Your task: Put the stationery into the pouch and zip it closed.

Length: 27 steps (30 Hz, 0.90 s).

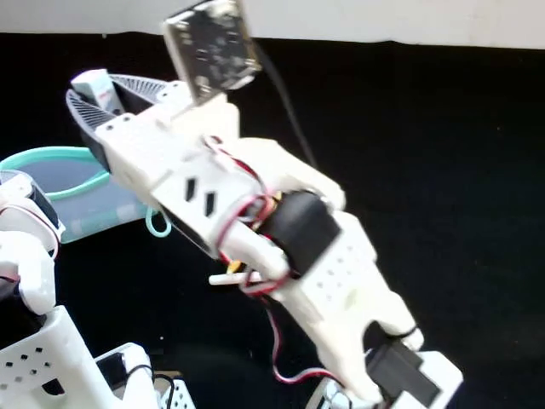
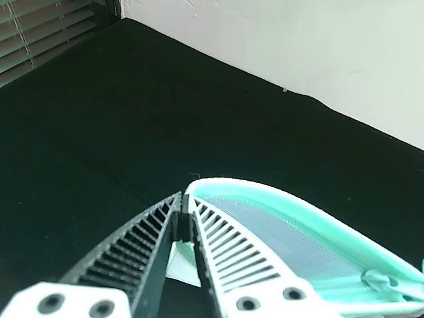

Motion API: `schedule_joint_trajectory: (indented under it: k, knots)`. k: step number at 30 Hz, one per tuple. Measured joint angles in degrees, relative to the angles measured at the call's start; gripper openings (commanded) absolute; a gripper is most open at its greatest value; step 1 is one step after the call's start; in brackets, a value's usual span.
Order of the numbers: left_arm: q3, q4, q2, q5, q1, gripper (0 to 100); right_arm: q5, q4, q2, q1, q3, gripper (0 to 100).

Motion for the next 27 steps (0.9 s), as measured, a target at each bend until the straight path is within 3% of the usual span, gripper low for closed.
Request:
schedule_joint_trajectory:
  k: [10,27]
  knots:
    - [0.0,0.0,0.0,0.0,0.0,1,-2.3,-0.5,11.4,-1.4,0.0,0.7]
    - [0.0,0.0,0.0,0.0,0.0,1,-2.1,-11.5,21.8,-4.5,0.0,0.7]
